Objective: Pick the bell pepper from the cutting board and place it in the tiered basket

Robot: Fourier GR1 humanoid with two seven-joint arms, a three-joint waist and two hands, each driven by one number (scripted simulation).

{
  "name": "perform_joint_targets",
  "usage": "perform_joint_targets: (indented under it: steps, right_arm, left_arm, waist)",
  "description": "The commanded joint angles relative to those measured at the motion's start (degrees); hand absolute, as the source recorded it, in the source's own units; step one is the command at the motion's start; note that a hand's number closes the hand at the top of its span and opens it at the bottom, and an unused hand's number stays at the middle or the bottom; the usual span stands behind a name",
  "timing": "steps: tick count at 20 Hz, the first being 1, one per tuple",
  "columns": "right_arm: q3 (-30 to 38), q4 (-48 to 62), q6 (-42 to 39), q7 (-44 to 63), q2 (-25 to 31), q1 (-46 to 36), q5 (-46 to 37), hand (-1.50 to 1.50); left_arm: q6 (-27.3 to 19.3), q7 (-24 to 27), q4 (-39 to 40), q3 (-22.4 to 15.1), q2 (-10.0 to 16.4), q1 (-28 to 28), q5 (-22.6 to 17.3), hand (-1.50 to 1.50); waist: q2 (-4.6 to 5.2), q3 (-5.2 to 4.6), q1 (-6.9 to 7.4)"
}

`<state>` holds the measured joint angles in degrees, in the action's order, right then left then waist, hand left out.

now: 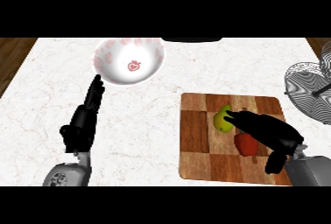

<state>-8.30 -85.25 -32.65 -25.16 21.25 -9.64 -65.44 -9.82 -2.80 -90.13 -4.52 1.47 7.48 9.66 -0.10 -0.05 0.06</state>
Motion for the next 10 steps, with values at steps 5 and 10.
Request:
perform_joint_targets:
  steps: [5, 10]
  right_arm:
    - [3.5, 6.5, 6.4, -2.3, -2.0, -3.9, -0.3, 1.5]
    - [-0.7, 4.4, 19.4, -5.0, -3.6, 0.5, -5.2, 1.5]
  left_arm:
    - [0.4, 2.1, 4.6, 1.8, -0.3, 3.2, -0.2, 0.0]
    - [0.8, 2.9, 3.6, 0.7, -0.8, 0.5, -0.2, 0.0]
  waist:
    - [0.15, 0.05, -0.01]
    - [0.12, 0.06, 0.01]
